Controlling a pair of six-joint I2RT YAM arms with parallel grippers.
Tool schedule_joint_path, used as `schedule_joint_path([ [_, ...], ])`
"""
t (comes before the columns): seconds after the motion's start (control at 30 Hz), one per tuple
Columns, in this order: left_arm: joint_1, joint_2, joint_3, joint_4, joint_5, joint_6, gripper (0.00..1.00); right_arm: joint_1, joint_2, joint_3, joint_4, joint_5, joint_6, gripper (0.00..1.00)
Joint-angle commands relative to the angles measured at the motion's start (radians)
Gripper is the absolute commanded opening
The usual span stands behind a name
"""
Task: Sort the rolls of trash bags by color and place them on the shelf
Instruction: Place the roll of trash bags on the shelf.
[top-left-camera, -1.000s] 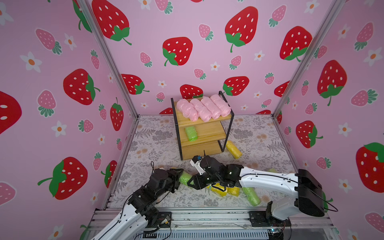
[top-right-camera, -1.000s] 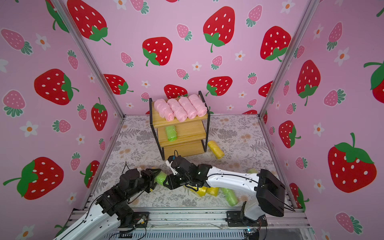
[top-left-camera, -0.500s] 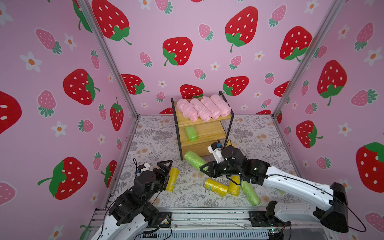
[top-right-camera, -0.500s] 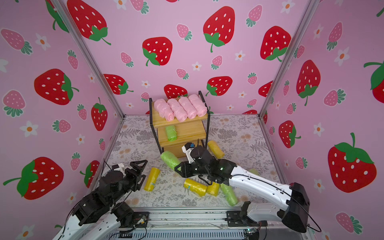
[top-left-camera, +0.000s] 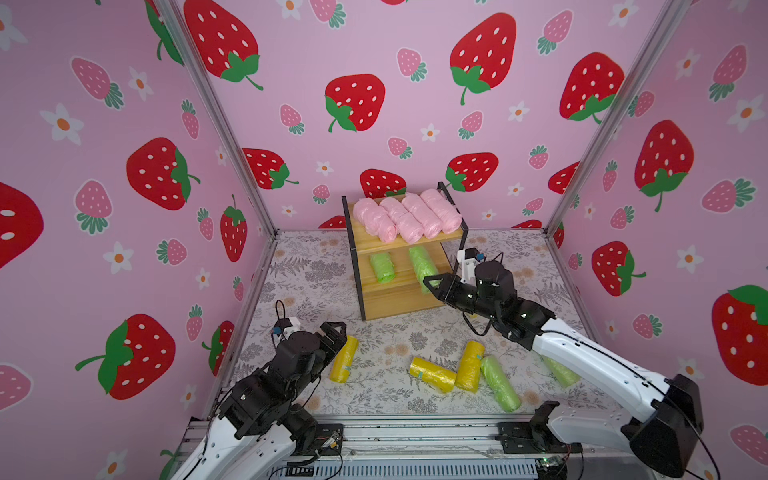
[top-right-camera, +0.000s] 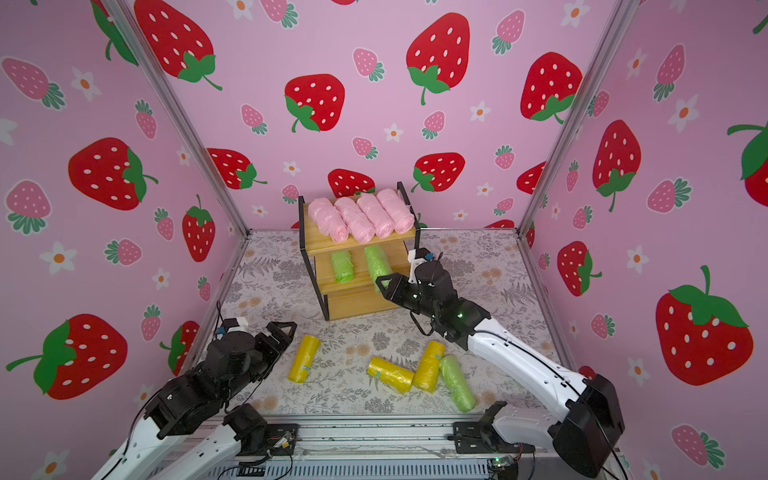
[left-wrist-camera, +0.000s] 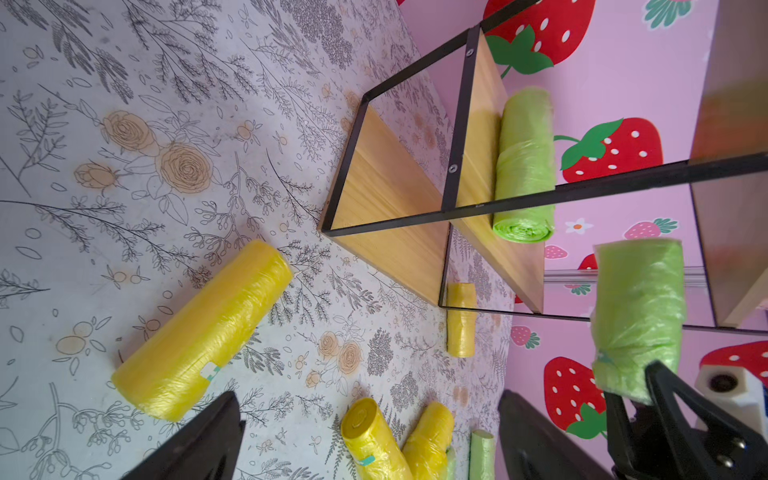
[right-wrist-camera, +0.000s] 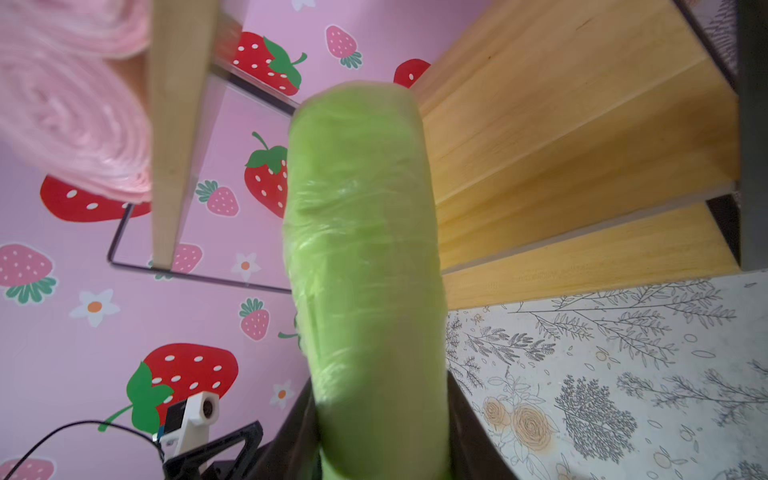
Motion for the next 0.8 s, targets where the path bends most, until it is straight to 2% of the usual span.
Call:
schedule_joint_path([
  [0.0,0.004,0.013,0.042,-0.034,0.001,0.064,1.00,-0.016,0.054,0.030,0.164,-0.012,0.062,0.00],
  [0.23,0.005,0.023,0.043,-0.060,-0.015,0.112,1.00,-0.050,0.217,0.145,0.224,-0.048,0.068,0.00],
  [0.47,0.037,0.079,0.013,-0.068,0.050,0.131,1.00,-0.079,0.340,0.249,0.227,-0.107,0.080,0.00],
  [0.67,0.136,0.177,0.011,-0.071,0.191,0.191,1.00,-0.090,0.398,0.302,0.202,-0.130,0.080,0.25],
  [0.77,0.166,0.214,0.012,-0.081,0.221,0.214,1.00,-0.091,0.430,0.323,0.191,-0.149,0.084,0.32],
])
